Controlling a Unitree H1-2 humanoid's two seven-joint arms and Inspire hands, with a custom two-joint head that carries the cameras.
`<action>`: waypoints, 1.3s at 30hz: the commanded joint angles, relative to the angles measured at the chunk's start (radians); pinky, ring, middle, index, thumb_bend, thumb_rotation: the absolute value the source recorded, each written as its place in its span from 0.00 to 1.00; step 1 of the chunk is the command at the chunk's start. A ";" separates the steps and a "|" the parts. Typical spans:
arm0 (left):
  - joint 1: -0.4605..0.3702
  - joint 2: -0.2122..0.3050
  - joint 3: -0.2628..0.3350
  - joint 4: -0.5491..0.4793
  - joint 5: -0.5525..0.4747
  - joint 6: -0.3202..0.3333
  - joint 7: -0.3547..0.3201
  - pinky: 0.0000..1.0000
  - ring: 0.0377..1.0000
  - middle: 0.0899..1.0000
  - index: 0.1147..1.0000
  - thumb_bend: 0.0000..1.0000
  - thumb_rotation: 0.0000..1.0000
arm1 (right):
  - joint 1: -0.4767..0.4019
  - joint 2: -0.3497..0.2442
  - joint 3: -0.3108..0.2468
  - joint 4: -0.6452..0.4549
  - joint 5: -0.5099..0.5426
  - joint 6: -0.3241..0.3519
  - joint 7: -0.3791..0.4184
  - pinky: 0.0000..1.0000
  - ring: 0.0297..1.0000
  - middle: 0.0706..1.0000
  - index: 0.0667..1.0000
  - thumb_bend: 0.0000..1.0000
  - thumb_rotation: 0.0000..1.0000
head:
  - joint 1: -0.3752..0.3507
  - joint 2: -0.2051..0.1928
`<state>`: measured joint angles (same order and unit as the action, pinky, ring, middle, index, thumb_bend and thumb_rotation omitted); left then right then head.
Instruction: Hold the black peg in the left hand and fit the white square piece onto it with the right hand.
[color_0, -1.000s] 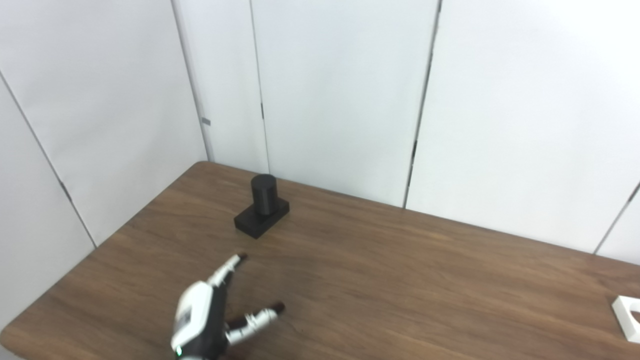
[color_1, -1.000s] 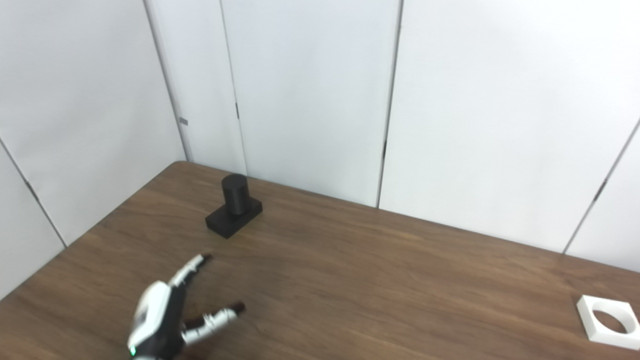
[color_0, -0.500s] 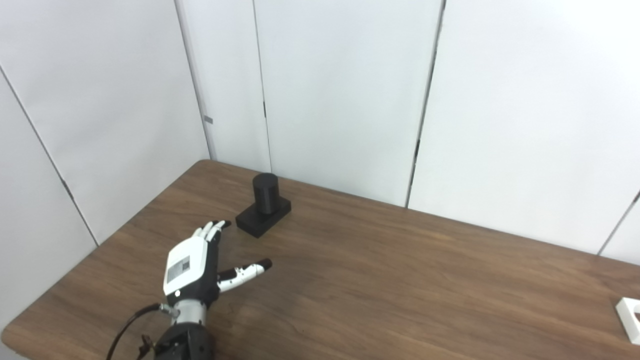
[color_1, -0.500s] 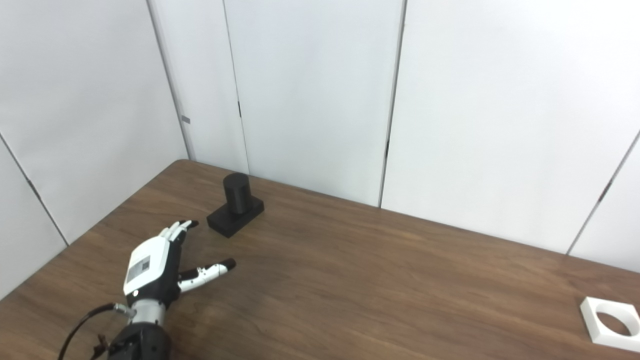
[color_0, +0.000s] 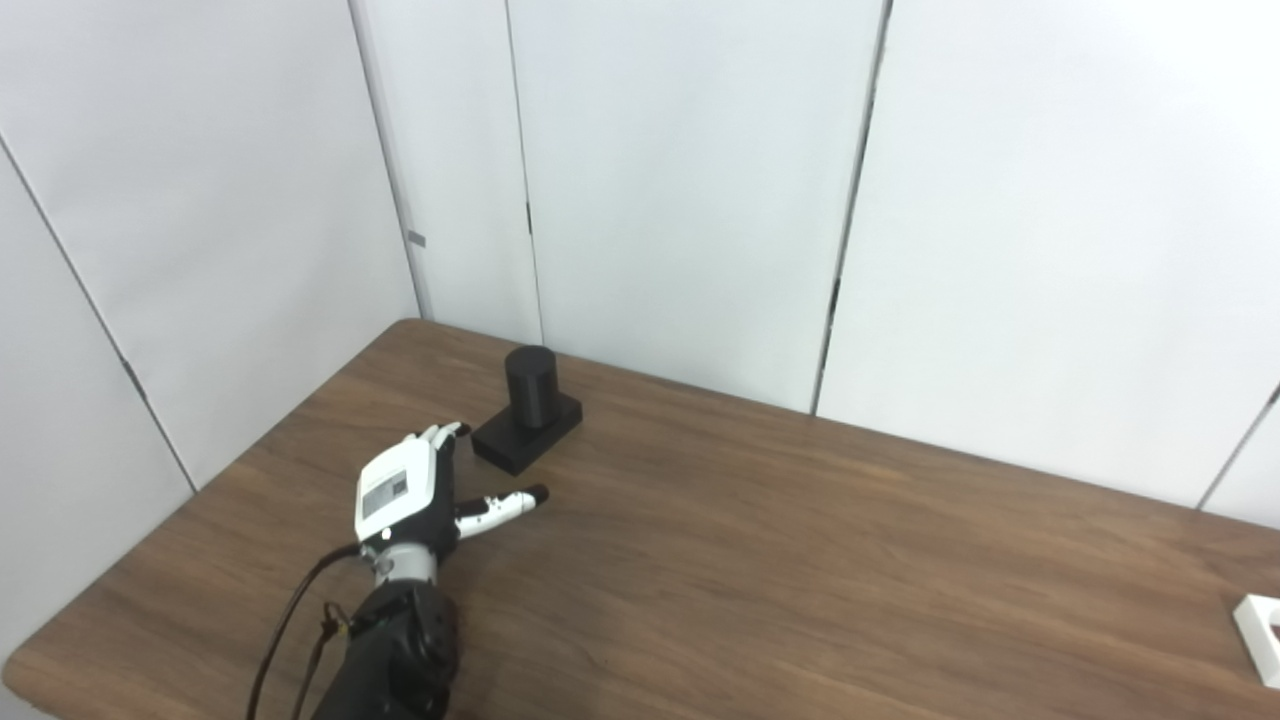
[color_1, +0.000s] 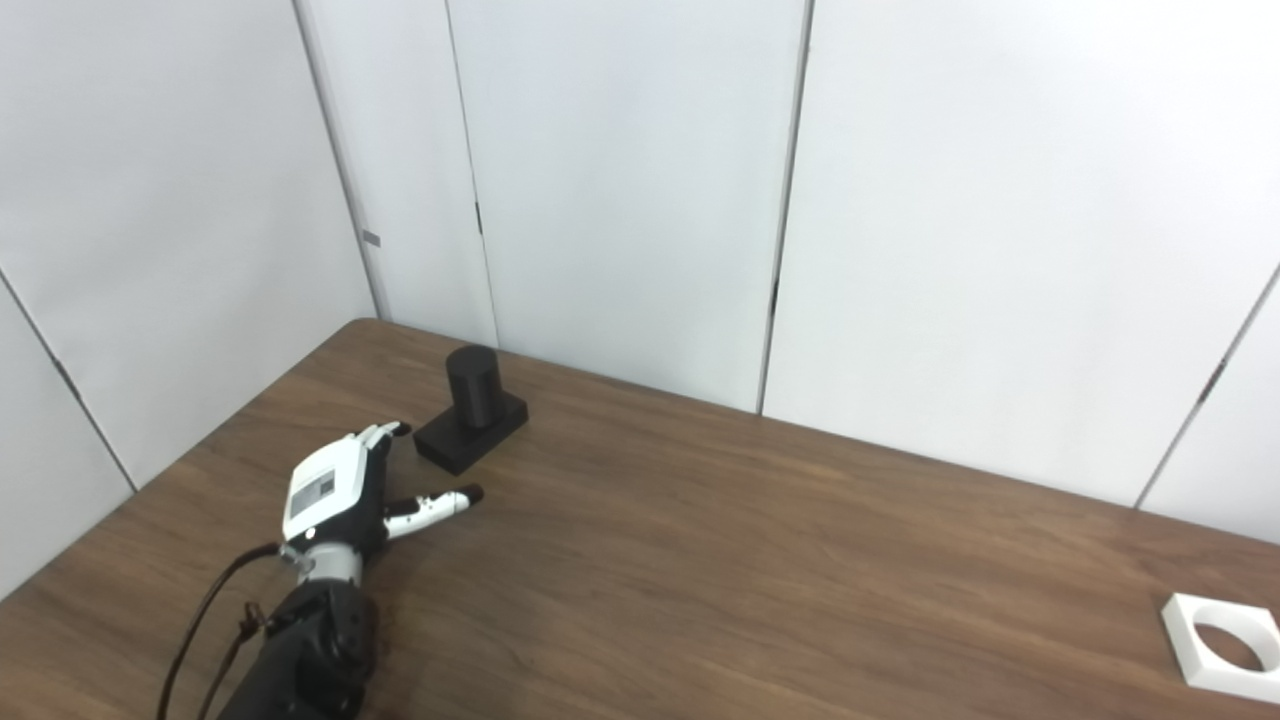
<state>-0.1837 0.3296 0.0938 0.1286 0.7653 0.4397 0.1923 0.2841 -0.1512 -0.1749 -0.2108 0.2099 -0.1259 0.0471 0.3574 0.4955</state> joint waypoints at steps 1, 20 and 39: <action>-0.058 0.033 0.005 0.015 -0.005 -0.011 0.042 0.93 0.94 0.91 0.83 0.96 0.64 | 0.019 0.016 0.006 -0.001 0.003 -0.012 0.007 0.87 0.85 0.81 0.80 0.83 0.78 | 0.000 0.003; -0.180 0.084 -0.072 0.190 -0.007 0.025 0.081 0.94 0.94 0.90 0.83 0.96 0.63 | 0.031 0.023 0.014 -0.018 0.008 -0.010 0.006 0.84 0.83 0.81 0.79 0.77 0.76 | -0.014 0.010; -0.257 0.077 -0.119 0.353 -0.069 -0.024 0.168 0.91 0.89 0.82 0.68 0.91 0.52 | 0.043 0.021 0.020 -0.032 -0.006 -0.014 0.005 0.85 0.85 0.83 0.80 0.74 0.76 | -0.023 0.020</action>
<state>-0.3899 0.3829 -0.0200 0.4852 0.6922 0.4506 0.3224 0.3129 -0.1437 -0.1607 -0.2354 0.2054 -0.1260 0.0471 0.3344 0.5154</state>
